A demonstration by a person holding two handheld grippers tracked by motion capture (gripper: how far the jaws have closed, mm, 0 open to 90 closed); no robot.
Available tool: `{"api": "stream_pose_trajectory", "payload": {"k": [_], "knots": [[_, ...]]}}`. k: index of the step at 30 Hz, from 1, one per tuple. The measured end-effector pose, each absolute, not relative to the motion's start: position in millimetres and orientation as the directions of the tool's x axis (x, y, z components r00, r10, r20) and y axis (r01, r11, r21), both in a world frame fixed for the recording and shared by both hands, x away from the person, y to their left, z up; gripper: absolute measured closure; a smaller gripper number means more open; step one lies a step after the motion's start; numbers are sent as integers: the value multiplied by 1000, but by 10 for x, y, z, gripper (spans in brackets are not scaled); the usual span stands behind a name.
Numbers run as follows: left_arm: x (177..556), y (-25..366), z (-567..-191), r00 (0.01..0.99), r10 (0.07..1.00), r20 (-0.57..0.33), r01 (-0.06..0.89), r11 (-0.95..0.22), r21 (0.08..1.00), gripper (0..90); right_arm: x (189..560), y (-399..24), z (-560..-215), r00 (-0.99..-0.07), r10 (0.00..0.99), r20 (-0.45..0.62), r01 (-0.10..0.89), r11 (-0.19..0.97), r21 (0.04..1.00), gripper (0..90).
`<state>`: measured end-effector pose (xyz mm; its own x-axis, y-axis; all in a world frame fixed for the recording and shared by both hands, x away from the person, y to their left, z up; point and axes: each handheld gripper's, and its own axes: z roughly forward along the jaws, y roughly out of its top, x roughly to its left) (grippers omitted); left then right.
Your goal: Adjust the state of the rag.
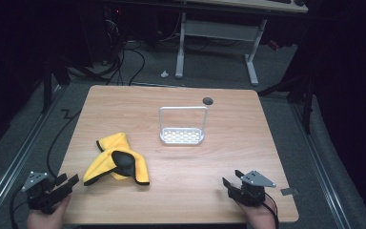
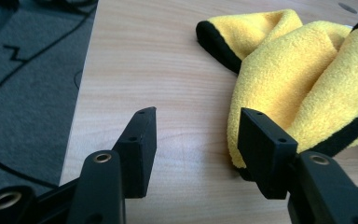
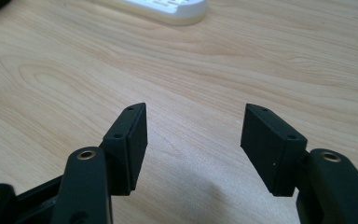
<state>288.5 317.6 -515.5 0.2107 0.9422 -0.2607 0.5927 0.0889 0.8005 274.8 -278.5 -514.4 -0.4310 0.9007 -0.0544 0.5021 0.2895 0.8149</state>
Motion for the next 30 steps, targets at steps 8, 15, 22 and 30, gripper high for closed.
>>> {"api": "stream_pose_trajectory", "payload": {"k": [8,15,22,30], "knots": [[2898,3138,-5172,249,939,-236,589,46,806,459,2777,-2732,-5180,-448,892,-57,511,309,802,425],[2855,3152,-5147,263,939,-220,568,33,822,420,2811,-2798,-5157,-442,896,-29,522,284,805,384],[2849,3180,-5122,295,915,-274,548,72,834,386,2840,-2781,-5189,-451,892,-6,539,278,795,248],[2808,3013,-5035,391,901,-191,490,-28,872,349,2805,-2706,-5118,-441,894,-74,510,318,799,147]]}}
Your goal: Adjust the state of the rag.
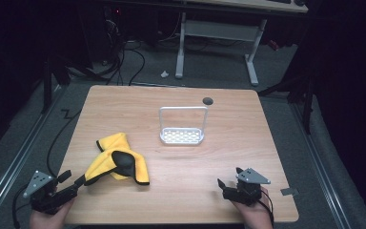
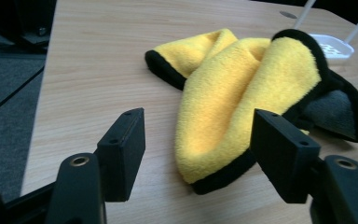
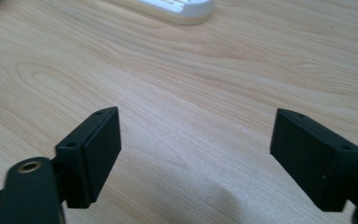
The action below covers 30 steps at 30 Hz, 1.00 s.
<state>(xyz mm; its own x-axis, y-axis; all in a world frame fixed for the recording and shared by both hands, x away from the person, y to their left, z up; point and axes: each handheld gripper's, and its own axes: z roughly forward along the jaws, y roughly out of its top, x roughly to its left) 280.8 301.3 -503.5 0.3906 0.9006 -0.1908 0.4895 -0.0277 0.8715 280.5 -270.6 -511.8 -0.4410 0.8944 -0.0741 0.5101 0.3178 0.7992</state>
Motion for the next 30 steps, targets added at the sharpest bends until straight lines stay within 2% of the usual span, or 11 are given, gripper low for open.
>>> {"api": "stream_pose_trajectory", "payload": {"k": [3,6,10,17,20,25,28,30], "knots": [[2813,2940,-4959,413,895,-167,488,-63,871,327,2799,-2693,-5111,-443,895,-56,520,307,797,149],[2823,2868,-4891,432,888,-159,480,-77,874,305,2785,-2684,-5088,-446,894,-47,516,300,802,189],[2868,2734,-4869,455,877,-154,483,-97,870,270,2769,-2667,-5068,-447,892,-72,494,313,811,202],[3046,2551,-4919,447,889,-99,527,-173,832,280,2766,-2664,-5047,-459,888,-40,488,290,824,204],[3090,2506,-4960,435,897,-82,544,-190,817,356,2764,-2672,-5034,-461,887,-19,484,270,832,190],[3108,2493,-5009,425,900,-97,576,-186,796,638,2752,-2660,-5045,-470,882,-21,478,275,834,185],[3085,2485,-5001,424,903,-74,566,-200,800,803,2756,-2656,-5061,-478,878,-28,479,287,830,209],[3063,2487,-4964,426,901,-80,554,-190,810,824,2759,-2657,-5057,-477,879,-26,482,286,828,223]]}}
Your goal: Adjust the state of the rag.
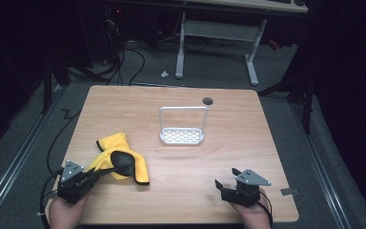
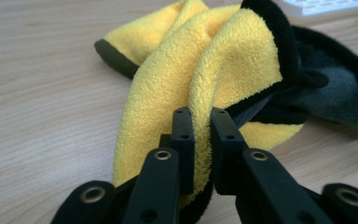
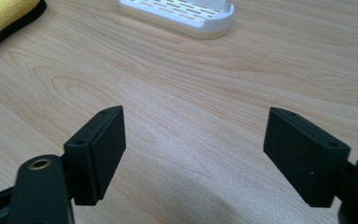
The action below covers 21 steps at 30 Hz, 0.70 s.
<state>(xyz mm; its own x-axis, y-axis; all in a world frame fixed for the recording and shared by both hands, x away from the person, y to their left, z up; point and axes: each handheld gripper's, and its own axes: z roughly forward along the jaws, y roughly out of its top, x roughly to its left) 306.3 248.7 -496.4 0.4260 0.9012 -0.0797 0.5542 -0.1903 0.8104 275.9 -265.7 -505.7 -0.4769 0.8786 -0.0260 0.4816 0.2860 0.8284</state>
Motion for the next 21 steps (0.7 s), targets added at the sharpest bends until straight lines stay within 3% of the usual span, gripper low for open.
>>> {"api": "stream_pose_trajectory", "payload": {"k": [9,21], "knots": [[2965,2286,-4680,497,863,-95,472,-177,863,833,2741,-2618,-5039,-486,873,-38,476,300,827,319],[3051,1544,-4470,636,765,-103,412,-224,883,829,2729,-2646,-5038,-493,870,-3,464,266,845,378]]}}
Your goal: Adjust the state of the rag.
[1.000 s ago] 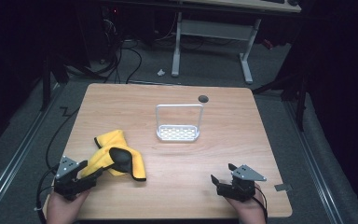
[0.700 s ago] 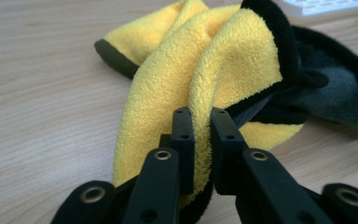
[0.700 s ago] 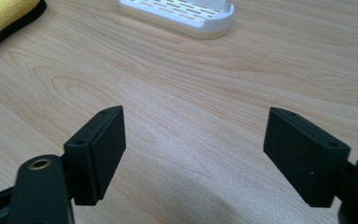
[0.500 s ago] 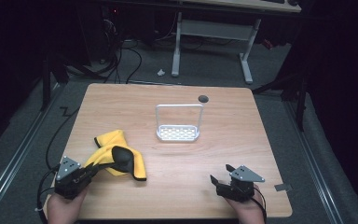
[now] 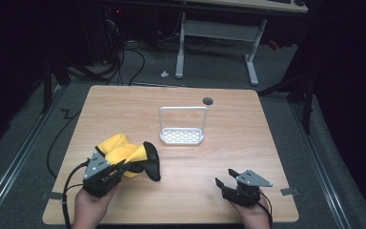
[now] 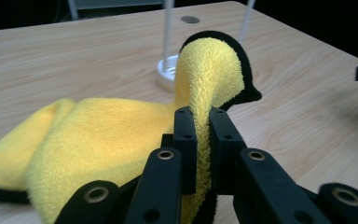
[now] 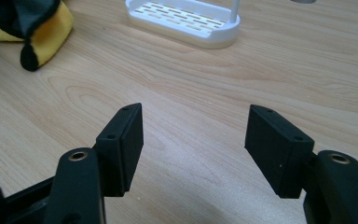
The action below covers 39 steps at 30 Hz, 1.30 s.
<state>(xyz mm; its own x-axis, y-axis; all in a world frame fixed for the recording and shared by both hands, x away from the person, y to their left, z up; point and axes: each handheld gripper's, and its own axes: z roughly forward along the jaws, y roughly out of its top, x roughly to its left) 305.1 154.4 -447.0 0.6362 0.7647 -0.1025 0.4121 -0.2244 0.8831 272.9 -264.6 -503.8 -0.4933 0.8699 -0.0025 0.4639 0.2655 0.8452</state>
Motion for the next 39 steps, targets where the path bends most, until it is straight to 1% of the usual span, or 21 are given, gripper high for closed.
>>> {"api": "stream_pose_trajectory", "payload": {"k": [2,9,18,22,24,25,28,30,32,35,37,39], "knots": [[3059,1404,-4459,654,751,-87,400,-246,883,829,2728,-2641,-5045,-493,870,2,469,264,843,378],[3042,905,-4542,733,671,-109,391,-285,875,829,2730,-2631,-5052,-497,868,-1,466,268,843,374],[3096,237,-4966,794,591,-142,429,-379,820,827,2719,-2619,-5027,-507,862,-5,468,280,838,390],[3118,56,-5086,808,570,-149,439,-414,798,821,2712,-2623,-5023,-512,859,-7,466,284,838,397],[3113,-4,-5124,817,553,-161,445,-430,785,802,2707,-2618,-5022,-515,857,-7,467,288,836,400],[3100,-19,-5134,821,547,-165,445,-433,784,772,2707,-2615,-5024,-520,854,-8,463,290,837,400],[3034,24,-5100,836,522,-167,427,-428,796,628,2706,-2593,-5027,-530,848,-4,462,293,837,398],[2978,108,-5040,840,514,-175,418,-407,812,568,2706,-2570,-5027,-534,846,-4,459,293,839,391],[2914,229,-4965,843,507,-180,408,-386,827,529,2708,-2533,-5023,-539,843,-3,454,294,841,385],[2832,490,-4872,834,530,-155,389,-367,845,509,2698,-2461,-5007,-551,834,-12,444,306,842,383],[2806,736,-4842,811,569,-137,389,-349,852,508,2682,-2374,-4992,-567,824,-16,436,316,843,384],[2814,1014,-4851,777,615,-136,408,-327,853,510,2670,-2247,-4984,-594,804,-18,427,335,840,386]]}}
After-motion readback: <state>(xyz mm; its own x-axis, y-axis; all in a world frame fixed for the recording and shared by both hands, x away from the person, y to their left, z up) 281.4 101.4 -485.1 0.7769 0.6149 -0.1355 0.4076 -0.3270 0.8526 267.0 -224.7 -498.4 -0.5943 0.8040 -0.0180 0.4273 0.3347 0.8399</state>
